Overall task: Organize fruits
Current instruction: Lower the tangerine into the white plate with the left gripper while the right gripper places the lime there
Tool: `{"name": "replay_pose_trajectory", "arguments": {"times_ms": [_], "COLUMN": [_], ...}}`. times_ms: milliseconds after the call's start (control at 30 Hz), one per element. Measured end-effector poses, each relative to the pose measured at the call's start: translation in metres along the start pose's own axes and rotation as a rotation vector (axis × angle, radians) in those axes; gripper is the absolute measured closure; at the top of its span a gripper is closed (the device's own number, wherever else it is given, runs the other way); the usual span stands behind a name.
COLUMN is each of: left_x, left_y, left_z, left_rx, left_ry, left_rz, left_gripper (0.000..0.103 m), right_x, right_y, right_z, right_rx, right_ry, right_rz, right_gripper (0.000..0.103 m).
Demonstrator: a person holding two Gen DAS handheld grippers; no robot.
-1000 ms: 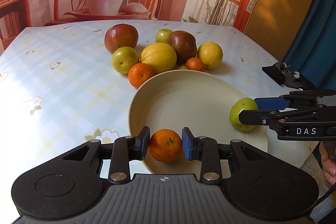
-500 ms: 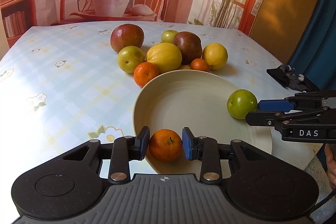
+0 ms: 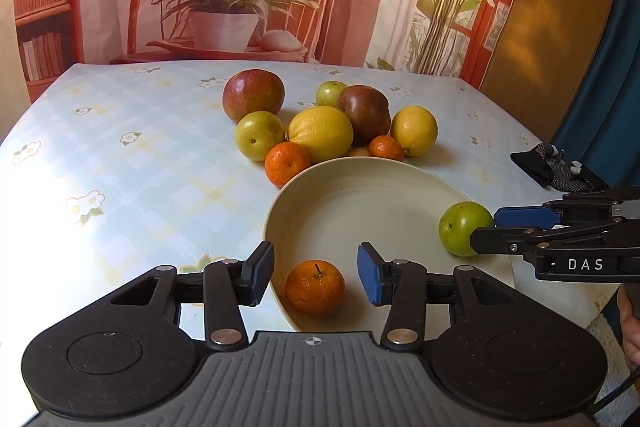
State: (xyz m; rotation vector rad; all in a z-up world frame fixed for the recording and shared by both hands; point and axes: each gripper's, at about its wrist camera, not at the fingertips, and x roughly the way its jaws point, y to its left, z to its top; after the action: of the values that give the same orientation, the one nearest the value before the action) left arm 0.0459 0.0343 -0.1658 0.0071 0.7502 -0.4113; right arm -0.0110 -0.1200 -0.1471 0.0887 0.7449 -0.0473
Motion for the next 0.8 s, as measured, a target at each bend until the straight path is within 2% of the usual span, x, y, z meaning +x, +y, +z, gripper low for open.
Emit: {"name": "replay_pose_trajectory", "arguments": {"times_ms": [800], "left_x": [-0.007], "left_y": [0.002], "left_z": [0.007], "left_rx": [0.003], "left_ry": [-0.043], "left_rz": [0.056], "left_gripper": [0.054], "right_x": [-0.013], "right_y": [-0.025], "right_z": [0.008], "right_rx": [0.066], "right_ry": [-0.067], "right_rz": [-0.028], "right_gripper": [0.064]}}
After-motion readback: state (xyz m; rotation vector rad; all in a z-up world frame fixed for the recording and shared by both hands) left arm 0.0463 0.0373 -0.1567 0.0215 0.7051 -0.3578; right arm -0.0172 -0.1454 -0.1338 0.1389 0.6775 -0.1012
